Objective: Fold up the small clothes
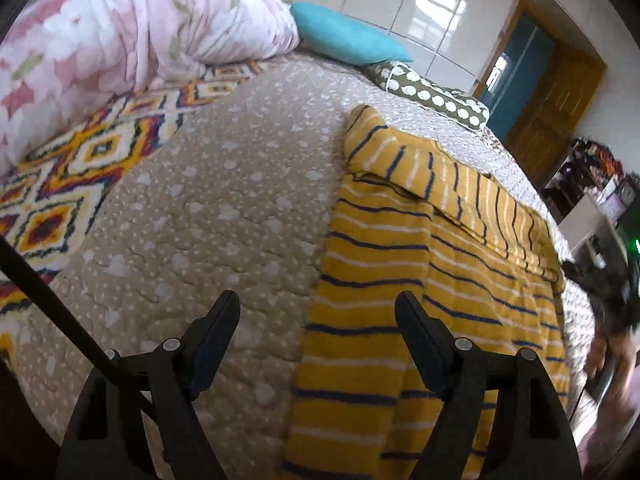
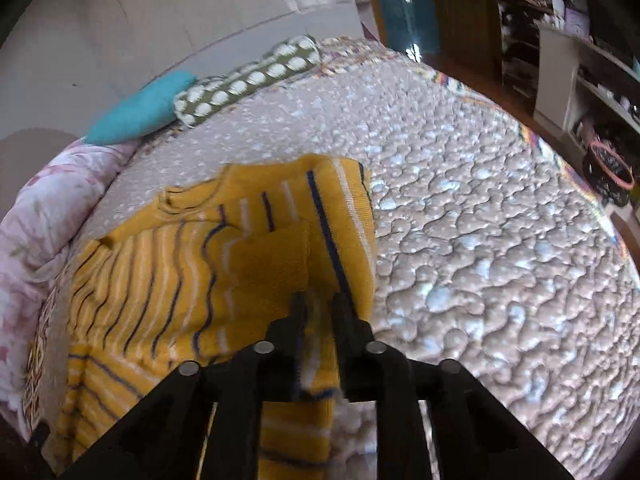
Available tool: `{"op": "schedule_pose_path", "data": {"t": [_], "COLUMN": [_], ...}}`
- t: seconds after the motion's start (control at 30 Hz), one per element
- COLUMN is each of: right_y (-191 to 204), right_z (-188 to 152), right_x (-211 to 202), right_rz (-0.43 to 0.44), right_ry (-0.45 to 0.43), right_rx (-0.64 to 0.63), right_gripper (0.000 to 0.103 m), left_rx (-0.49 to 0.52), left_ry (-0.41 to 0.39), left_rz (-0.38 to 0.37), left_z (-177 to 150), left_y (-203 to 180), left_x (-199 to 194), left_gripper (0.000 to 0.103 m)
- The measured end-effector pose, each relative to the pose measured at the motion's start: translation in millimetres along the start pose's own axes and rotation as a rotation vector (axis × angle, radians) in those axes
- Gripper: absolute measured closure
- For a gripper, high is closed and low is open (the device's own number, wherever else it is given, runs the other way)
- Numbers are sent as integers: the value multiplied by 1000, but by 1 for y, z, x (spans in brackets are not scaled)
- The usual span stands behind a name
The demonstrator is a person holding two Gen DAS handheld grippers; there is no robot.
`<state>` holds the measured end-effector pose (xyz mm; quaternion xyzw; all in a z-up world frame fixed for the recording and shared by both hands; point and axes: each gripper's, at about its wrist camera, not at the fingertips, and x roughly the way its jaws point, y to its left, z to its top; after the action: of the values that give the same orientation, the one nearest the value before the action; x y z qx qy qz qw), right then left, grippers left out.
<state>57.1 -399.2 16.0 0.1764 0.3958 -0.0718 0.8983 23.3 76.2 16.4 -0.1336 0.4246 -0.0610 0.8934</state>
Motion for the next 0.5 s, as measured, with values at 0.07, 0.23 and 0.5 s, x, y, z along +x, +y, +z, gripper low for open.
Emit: {"op": "schedule_pose_path", "data": {"t": [0.07,0.23,0.5], "right_y": [-1,-10,-22], "right_z": [-16,-51,-86], "right_x": [-24,-46,-36], "right_rz": [31,40,40], "right_ry": [-37,-17,11], "right_rx": [-16,-27,-5], "right_gripper": [59,54,50], "left_rx": [-26,-14,169], "left_ry": [19,110,177], "left_rz": [-17,-29,-7], "left_z": [7,25,77], "left_y": [8,8,-30], "left_x": [6,38,111], "left_gripper": [24,24,24]}}
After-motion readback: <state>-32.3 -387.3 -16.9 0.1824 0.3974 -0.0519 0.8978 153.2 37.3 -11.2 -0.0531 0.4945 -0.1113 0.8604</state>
